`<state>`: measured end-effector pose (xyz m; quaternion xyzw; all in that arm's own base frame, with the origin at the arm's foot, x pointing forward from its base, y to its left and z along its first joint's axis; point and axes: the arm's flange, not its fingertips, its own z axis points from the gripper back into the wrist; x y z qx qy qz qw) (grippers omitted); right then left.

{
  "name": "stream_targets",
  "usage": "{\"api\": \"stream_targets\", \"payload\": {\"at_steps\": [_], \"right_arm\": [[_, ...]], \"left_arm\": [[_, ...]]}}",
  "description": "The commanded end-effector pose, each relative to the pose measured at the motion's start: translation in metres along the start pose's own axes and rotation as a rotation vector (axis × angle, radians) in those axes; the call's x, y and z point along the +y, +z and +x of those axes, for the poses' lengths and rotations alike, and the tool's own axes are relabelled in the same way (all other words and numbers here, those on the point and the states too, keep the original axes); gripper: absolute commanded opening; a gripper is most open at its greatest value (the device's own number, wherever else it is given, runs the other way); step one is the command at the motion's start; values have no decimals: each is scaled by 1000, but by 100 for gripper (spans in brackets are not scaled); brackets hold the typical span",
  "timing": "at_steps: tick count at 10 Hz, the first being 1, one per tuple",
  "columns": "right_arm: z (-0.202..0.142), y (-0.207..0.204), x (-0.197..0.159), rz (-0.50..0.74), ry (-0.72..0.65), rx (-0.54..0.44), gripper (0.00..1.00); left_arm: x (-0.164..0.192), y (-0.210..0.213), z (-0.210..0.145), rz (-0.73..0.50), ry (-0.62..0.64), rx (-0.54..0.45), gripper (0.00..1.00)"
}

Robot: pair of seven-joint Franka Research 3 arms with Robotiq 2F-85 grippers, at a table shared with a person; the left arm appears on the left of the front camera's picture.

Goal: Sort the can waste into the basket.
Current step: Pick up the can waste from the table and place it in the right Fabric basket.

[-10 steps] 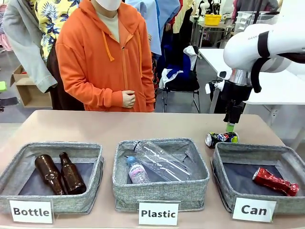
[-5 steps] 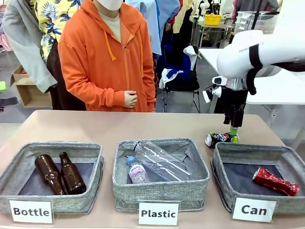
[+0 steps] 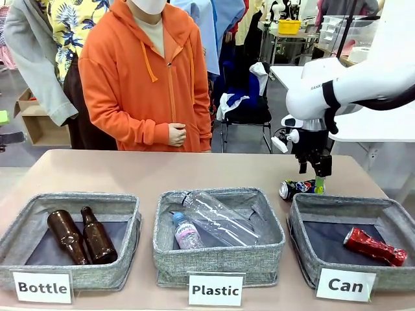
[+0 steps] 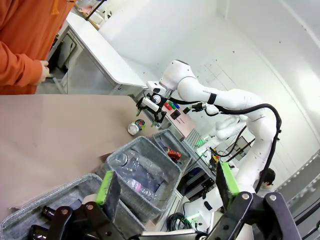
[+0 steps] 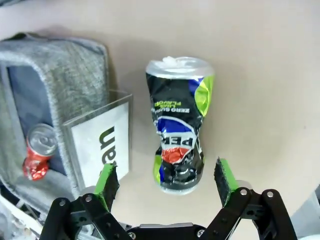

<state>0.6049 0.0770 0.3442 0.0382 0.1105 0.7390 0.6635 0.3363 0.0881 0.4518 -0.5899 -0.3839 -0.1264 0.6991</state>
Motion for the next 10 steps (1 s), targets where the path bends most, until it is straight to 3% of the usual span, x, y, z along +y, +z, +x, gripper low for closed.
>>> {"api": "stream_targets", "payload": {"at_steps": [1, 7, 8, 9, 10], "right_arm": [[0, -10, -10, 15, -1, -32, 100], [12, -57, -10, 50, -30, -128, 100], [11, -62, -11, 66, -44, -140, 96], [10, -63, -11, 59, -50, -151, 53], [9, -62, -11, 59, -46, -149, 42]], "left_arm": [[-3, 0, 2, -4, 11, -8, 100], [-3, 0, 2, -4, 11, -8, 100], [-3, 0, 2, -4, 11, -8, 100], [-3, 0, 2, -4, 11, -8, 100], [-3, 0, 2, -4, 11, -8, 100]]}}
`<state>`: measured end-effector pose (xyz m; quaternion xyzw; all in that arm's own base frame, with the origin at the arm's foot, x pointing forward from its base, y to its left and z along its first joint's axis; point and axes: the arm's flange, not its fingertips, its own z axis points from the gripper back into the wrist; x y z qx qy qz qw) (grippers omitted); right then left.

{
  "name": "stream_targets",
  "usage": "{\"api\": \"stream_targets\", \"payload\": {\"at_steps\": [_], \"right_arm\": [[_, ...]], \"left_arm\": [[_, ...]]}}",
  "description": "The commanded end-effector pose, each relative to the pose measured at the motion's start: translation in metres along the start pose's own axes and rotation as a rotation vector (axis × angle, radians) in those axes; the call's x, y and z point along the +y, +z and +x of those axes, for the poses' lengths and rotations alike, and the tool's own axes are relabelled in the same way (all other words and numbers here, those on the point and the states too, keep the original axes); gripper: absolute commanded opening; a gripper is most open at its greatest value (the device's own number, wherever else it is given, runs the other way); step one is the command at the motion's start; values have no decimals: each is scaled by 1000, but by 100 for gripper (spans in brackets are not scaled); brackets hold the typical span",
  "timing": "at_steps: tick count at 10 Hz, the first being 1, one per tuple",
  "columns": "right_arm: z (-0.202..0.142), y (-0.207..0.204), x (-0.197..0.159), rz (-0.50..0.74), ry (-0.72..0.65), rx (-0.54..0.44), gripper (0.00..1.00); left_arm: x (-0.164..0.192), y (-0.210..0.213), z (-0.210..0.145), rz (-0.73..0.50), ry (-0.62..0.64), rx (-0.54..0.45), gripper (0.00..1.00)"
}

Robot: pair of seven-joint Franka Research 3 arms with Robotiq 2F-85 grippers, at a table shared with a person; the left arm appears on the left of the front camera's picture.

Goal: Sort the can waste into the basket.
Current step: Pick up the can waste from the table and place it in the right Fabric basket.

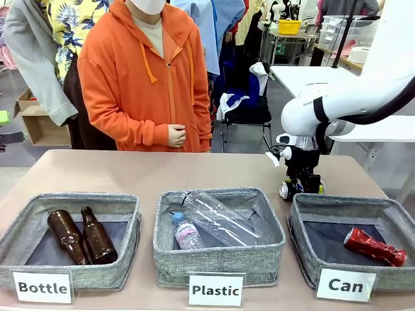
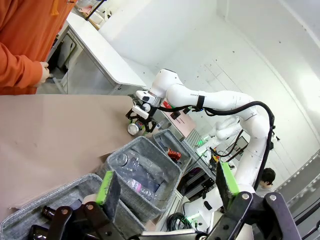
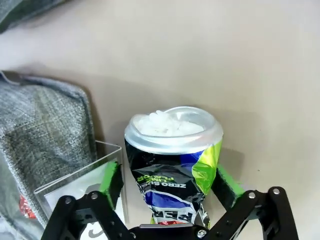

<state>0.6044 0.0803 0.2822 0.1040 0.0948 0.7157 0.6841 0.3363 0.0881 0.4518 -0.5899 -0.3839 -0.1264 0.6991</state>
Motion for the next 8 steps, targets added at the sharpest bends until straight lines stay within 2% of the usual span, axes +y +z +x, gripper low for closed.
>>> {"api": "stream_targets", "payload": {"at_steps": [1, 2, 3, 4, 5, 8], "right_arm": [[-1, 0, 3, -12, 3, -21, 0], [0, 1, 3, -14, 0, -9, 0], [0, 3, 4, -20, -7, -1, 35], [0, 4, 4, -25, -8, 5, 23], [0, 5, 5, -30, -11, 10, 0], [-1, 6, 6, -31, -15, 13, 0]], "left_arm": [[-3, 0, 2, -4, 11, -8, 100], [-3, 0, 2, -4, 11, -8, 100], [-3, 0, 2, -4, 11, -8, 100], [-3, 0, 2, -4, 11, -8, 100], [-3, 0, 2, -4, 11, -8, 100], [-3, 0, 2, -4, 11, -8, 100]]}}
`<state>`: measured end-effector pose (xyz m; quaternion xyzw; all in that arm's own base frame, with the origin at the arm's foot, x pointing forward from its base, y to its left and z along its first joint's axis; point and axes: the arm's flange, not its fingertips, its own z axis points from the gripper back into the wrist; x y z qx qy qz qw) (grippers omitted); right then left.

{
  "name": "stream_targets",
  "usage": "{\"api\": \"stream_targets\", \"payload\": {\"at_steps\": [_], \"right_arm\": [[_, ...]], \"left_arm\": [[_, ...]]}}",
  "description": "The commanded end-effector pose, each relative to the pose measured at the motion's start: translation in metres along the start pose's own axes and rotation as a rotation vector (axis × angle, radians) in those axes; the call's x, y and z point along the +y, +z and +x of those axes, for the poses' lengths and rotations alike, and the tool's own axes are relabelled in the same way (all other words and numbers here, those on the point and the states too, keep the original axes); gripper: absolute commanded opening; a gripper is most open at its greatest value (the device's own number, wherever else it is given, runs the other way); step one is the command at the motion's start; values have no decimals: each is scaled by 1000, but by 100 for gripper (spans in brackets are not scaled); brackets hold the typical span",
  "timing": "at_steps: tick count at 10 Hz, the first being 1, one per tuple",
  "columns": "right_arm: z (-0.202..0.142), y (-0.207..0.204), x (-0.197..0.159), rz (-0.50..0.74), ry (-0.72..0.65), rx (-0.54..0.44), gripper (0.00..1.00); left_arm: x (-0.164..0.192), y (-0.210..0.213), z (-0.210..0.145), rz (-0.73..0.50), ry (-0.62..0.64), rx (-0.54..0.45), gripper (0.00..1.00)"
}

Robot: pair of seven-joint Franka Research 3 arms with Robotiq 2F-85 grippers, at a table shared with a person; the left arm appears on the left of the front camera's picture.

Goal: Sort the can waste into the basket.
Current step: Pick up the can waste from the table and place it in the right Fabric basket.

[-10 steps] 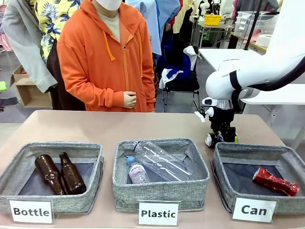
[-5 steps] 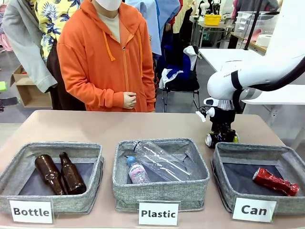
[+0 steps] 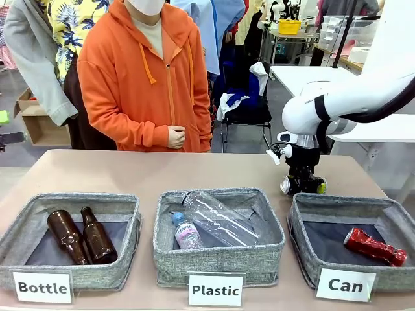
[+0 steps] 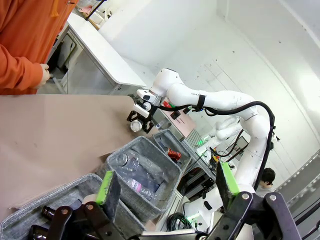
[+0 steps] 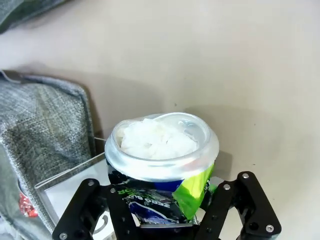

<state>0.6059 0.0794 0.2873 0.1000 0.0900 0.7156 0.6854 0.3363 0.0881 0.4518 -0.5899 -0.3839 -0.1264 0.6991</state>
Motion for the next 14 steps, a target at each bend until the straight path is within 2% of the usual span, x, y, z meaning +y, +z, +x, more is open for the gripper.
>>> {"api": "stream_targets", "payload": {"at_steps": [1, 3, 5, 7, 9, 11, 12, 14], "right_arm": [[0, 1, 7, -20, -16, 14, 0], [-2, 6, 9, -28, -23, 17, 0], [-5, 33, 23, -60, -54, 38, 0], [2, 98, 76, -114, -136, 55, 0], [11, 128, 146, -72, -211, 70, 0], [14, 109, 216, 19, -341, 91, 0], [8, 95, 245, 43, -369, 57, 0], [-4, 73, 276, 6, -363, -8, 0]], "left_arm": [[-3, 0, 2, -4, 11, -8, 100], [-3, 0, 2, -4, 11, -8, 100], [-3, 0, 2, -4, 11, -8, 100], [-3, 0, 2, -4, 11, -8, 100], [-3, 0, 2, -4, 11, -8, 100], [-3, 0, 2, -4, 11, -8, 100], [-3, 0, 2, -4, 11, -8, 100], [-3, 0, 2, -4, 11, -8, 100]]}}
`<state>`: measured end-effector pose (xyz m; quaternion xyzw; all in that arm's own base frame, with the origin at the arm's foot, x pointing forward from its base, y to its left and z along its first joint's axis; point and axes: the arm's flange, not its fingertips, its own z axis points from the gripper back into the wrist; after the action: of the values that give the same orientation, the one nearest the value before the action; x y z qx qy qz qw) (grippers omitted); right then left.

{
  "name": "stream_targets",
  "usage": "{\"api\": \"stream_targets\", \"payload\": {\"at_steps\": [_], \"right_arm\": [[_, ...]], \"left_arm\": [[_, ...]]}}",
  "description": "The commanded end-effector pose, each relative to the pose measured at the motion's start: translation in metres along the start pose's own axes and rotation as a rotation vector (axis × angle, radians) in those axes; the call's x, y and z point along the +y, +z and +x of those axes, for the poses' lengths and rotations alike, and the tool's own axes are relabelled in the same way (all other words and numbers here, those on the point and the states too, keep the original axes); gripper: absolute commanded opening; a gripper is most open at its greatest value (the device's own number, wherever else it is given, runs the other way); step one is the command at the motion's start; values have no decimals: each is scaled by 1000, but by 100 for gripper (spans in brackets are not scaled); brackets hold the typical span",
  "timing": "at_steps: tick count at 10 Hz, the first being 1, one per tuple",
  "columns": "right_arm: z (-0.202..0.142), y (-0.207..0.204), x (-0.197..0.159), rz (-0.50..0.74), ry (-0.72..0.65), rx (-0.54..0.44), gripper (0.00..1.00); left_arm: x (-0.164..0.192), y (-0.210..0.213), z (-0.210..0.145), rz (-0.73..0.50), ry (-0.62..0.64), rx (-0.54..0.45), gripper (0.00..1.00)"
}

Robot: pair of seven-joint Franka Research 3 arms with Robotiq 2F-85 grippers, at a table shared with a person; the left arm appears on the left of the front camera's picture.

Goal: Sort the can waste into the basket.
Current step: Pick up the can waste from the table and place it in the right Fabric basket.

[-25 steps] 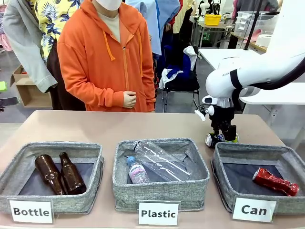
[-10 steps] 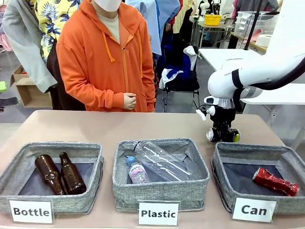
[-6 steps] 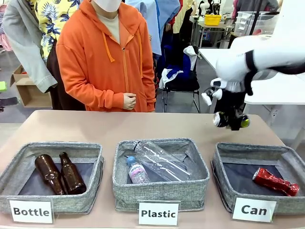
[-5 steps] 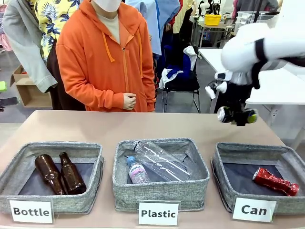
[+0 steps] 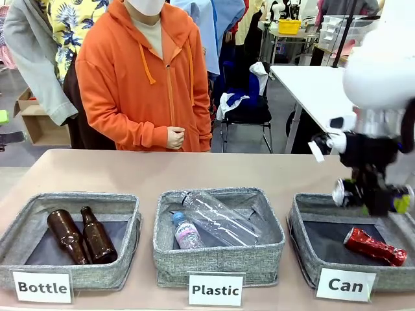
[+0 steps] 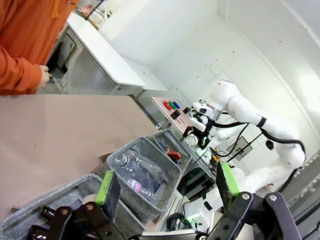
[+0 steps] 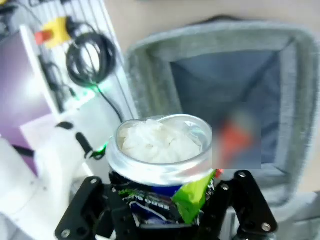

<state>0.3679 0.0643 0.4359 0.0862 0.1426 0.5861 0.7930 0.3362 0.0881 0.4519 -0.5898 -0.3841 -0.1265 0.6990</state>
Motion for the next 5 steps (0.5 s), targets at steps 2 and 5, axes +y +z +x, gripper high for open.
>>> {"api": "stream_targets", "payload": {"at_steps": [2, 5], "right_arm": [[-8, -11, 6, -43, -16, -66, 0], [-5, -6, 1, -108, -24, -39, 0]], "left_arm": [[-2, 0, 2, -5, 11, -8, 100], [-2, 0, 2, -5, 11, -8, 100]]}}
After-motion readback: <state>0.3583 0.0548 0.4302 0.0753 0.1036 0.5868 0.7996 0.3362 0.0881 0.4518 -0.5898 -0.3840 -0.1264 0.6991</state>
